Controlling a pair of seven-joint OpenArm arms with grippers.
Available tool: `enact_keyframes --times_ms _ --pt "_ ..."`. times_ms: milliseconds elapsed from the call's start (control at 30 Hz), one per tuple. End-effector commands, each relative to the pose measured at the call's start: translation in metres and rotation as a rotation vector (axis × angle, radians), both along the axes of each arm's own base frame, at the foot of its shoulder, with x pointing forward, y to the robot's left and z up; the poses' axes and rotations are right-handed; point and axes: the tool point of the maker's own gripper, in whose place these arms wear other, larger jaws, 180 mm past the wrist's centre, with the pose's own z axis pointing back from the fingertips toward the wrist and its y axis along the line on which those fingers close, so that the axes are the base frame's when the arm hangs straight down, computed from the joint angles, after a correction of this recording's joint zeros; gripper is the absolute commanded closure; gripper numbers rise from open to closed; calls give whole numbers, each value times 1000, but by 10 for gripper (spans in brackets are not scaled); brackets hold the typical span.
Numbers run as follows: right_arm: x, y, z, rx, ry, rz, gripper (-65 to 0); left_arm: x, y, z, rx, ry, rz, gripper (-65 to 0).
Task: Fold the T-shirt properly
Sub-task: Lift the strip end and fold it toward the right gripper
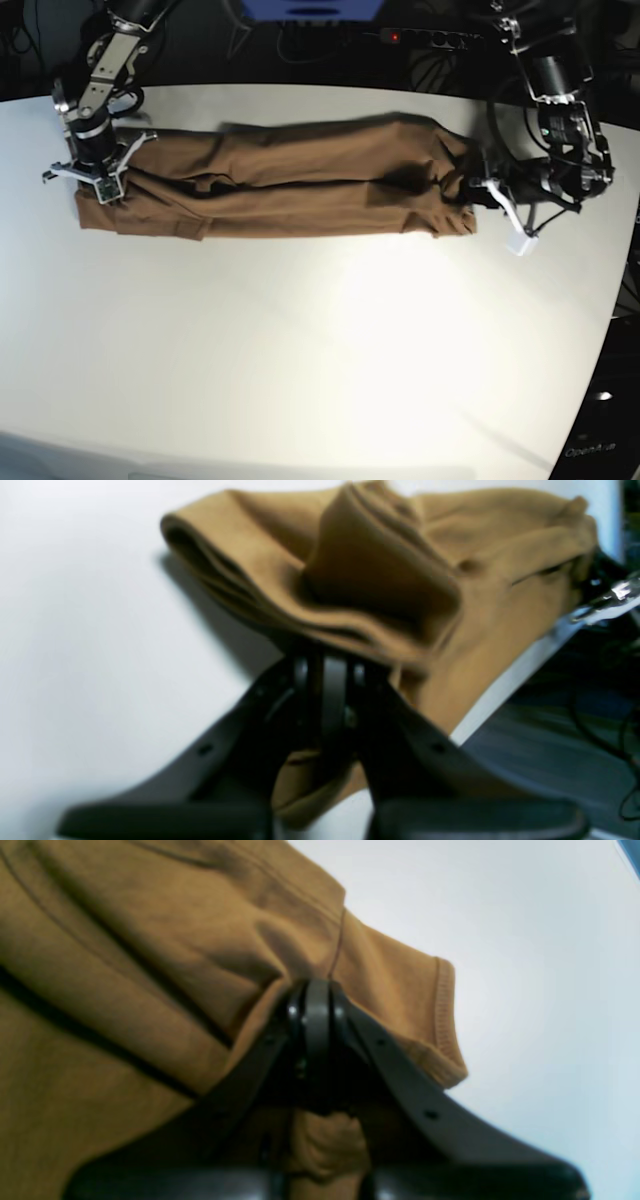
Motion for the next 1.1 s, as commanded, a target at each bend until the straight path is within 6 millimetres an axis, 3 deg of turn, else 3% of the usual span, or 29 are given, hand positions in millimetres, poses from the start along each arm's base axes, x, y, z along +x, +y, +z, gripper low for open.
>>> enact_keyframes --times_ms 0,100,233,333,500,633,900,1067 --pt "-34 3 -34 -20 212 11 -3 -7 2 -6 43 44 -33 -34" --pt "-34 3 -34 -20 212 11 -3 2 -6 4 47 -3 -43 -34" --pt "-34 2 -33 -21 212 11 -3 8 6 23 118 -82 -58 -34" --pt "-34 2 -33 -21 212 11 -3 14 27 44 205 -148 -73 -34" --pt "-34 3 -34 -20 212 11 -3 29 27 75 264 -263 -93 -34" --pt "-34 3 -34 -20 212 11 -3 35 2 88 232 -324 -103 -34" --pt "-34 3 -34 -20 212 11 -3 40 -43 91 162 -321 -143 -34" --pt "-34 3 -34 -20 212 11 -3 49 -70 126 127 -366 -84 -33"
